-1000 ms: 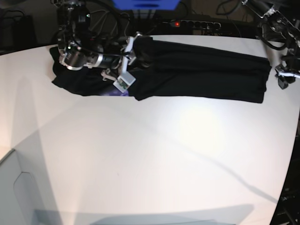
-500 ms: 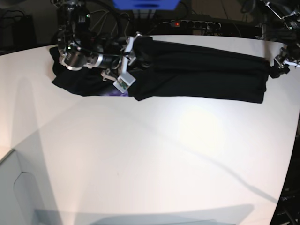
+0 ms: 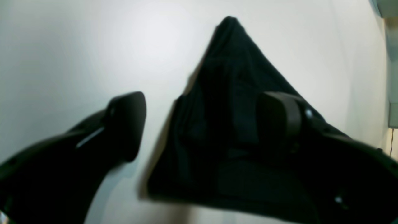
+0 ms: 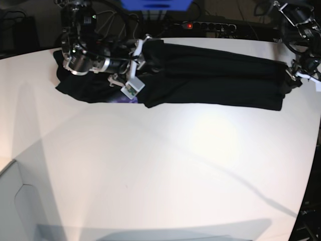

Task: Fold the T-shirt properly
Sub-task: 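Regrasp the shirt's other end with the left gripper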

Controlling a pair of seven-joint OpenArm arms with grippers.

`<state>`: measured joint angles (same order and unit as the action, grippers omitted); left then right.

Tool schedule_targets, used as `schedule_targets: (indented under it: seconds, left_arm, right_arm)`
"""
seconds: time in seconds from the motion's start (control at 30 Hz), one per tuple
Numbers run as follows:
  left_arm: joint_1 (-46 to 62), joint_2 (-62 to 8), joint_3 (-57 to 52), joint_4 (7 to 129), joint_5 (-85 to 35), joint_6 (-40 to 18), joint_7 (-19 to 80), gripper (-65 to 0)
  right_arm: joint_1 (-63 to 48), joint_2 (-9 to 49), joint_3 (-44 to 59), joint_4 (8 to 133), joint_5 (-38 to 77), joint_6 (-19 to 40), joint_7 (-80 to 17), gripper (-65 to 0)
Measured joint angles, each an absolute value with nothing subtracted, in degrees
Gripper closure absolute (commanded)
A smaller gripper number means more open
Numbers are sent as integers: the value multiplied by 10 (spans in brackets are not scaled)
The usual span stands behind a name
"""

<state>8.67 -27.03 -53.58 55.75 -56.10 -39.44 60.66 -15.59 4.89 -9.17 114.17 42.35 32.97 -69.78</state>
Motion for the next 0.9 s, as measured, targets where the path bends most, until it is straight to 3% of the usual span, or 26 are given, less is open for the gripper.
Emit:
schedule_targets:
  seconds: [0.9]
  left_arm:
    - [84,-255,-451,560,-590,-398,572,-535]
  right_arm:
    - [-156,47,-92,1142,423,330,-698,-106]
